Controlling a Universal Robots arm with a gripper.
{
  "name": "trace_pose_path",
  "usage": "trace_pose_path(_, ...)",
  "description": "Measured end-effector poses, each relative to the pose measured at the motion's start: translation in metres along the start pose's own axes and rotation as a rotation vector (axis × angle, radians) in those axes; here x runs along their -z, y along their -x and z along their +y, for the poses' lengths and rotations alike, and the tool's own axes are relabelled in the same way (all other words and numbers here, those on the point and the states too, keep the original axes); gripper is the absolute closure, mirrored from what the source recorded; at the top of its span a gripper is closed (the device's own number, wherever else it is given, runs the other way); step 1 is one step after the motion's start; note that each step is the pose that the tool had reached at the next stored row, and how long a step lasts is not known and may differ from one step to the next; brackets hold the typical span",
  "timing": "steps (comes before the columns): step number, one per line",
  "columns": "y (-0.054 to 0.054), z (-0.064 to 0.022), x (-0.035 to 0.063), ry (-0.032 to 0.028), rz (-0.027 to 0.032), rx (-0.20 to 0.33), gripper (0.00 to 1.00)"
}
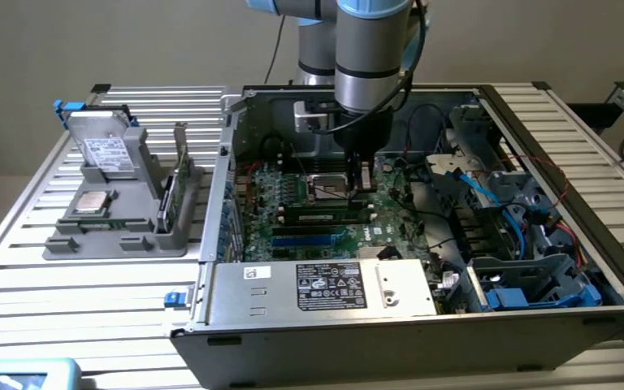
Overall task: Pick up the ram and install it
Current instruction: 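Press down the ram until it locks into place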
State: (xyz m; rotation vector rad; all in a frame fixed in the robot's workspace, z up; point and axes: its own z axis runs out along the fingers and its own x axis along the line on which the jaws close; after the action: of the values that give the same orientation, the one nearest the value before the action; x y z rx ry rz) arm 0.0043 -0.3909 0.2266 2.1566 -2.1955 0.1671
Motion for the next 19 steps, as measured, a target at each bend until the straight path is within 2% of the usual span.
trace_pose_path(9, 0.000, 0.0002, -0.0016, 0.0000, -0.0001, 0.000, 0.89)
trace_pose_path(11, 0.000, 0.0019, 0.0041, -0.0002, -0.0013, 0.000, 0.89)
trace_pose_path(13, -0.001, 0.0066, 0.0098, -0.0001, -0.0002, 0.000, 0.89)
trace_pose_path(19, -0.002, 0.0324, 0.0116, -0.0021, -0.0004, 0.000, 0.89)
